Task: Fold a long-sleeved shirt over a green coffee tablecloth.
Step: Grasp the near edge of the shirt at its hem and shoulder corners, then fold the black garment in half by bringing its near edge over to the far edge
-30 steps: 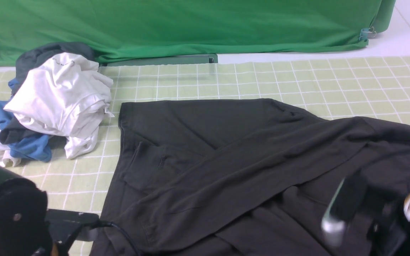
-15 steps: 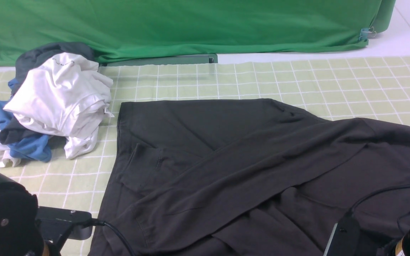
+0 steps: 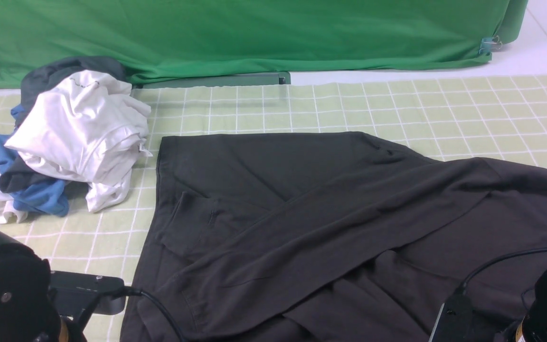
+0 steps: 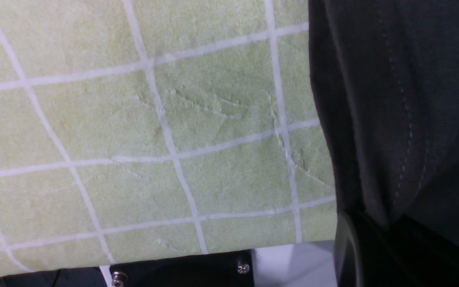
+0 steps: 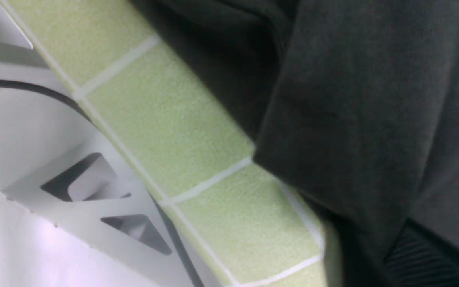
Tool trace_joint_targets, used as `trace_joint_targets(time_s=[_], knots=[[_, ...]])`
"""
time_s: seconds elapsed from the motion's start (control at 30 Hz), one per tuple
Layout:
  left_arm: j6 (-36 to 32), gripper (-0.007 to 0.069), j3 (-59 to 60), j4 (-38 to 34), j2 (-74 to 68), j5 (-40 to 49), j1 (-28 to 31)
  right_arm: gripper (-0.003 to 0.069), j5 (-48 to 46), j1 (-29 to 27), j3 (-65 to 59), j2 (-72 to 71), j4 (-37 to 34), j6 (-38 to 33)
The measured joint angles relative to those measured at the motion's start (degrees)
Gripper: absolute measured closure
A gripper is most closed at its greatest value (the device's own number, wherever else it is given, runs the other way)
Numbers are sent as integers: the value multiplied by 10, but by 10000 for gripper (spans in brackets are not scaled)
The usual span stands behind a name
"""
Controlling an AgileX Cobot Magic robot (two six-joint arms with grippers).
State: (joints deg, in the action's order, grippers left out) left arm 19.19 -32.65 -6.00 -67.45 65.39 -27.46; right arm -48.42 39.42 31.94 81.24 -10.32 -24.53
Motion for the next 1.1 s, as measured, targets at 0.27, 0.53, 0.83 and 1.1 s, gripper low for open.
trace_joint_targets(time_s=[0.27, 0.53, 0.83, 1.1], knots=[[19, 603, -78, 24, -1, 0, 1, 648, -53, 0, 38, -50, 73, 48], [25, 603, -192, 56, -16, -35, 92, 650, -89, -3, 134, -97, 171, 88], [-34, 603, -322, 5, -144, -85, 174, 650, -79, -106, 272, -9, 171, 21], [-36, 603, -431, 4, -272, -99, 208, 650, -77, -162, 424, 122, 169, -21]])
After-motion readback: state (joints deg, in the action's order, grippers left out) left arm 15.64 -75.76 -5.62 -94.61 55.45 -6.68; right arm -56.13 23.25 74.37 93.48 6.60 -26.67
